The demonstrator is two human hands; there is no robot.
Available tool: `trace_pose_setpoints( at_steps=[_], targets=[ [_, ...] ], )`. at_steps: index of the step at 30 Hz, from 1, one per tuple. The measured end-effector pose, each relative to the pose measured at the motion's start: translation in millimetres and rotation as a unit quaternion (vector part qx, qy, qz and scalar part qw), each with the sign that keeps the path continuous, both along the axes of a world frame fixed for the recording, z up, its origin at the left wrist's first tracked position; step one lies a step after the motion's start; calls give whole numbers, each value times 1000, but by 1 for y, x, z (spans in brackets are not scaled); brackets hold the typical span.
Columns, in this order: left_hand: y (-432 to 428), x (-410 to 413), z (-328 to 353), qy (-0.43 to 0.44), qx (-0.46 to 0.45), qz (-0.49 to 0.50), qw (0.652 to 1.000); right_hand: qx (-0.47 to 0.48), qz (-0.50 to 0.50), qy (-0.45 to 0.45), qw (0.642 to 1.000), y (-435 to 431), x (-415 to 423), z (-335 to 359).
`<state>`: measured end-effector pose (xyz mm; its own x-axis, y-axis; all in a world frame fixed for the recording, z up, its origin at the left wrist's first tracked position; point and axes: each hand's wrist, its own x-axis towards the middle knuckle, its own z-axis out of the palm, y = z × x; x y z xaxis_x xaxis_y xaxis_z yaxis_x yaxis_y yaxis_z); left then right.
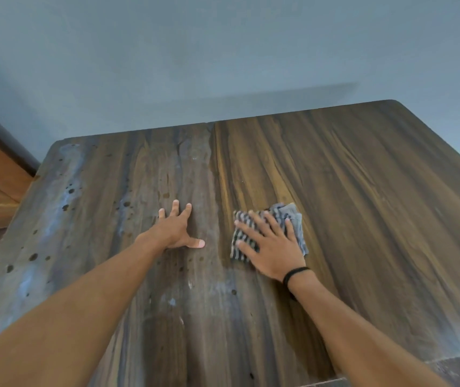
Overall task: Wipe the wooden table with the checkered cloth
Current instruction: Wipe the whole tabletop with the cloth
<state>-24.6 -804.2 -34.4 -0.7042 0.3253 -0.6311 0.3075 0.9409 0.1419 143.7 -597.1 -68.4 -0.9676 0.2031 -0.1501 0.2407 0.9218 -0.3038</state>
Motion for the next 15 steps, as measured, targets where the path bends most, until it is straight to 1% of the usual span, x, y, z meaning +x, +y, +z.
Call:
trace_pose_setpoints(
  at_steps=[1, 2, 3, 4, 6, 7, 8, 10, 11, 13, 14, 15],
  targets=[
    [-1, 4, 2, -2, -4, -1, 1000, 0, -42, -2, 999, -4, -6, 3],
    [-1, 10, 4, -8, -11, -2, 1000, 4, -64, 1, 998, -15, -9, 3],
    [-1, 16, 6, -14, -22, -5, 1000, 14, -55, 11, 998, -31, -6, 1],
    [-1, 23, 8, -19, -34, -13, 999, 24, -23, 18, 999, -41, 1, -3],
    [-1, 36, 10, -35, -54, -30, 997, 19, 51, 5, 999, -35, 26, -6],
    [-3, 41, 12, -44, -59, -34, 997, 8, 48, -4, 999, -23, 30, -3],
    [-6, 46, 14, -53, -63, -33, 996, 4, 10, -4, 1000, -17, 29, -1],
    [-11, 53, 20, -64, -74, -33, 995, 9, -79, 0, 997, -33, 28, 3],
    [-12, 57, 21, -64, -77, -35, 994, 16, -87, 14, 996, -49, 32, 2],
    [-14, 65, 22, -56, -79, -38, 995, 26, -19, 24, 999, -66, 47, -7],
    [-15, 69, 23, -51, -79, -39, 995, 19, 14, 17, 1000, -59, 56, -7],
    [-15, 71, 23, -46, -77, -42, 995, 13, 23, 13, 1000, -48, 58, -4]
  ],
)
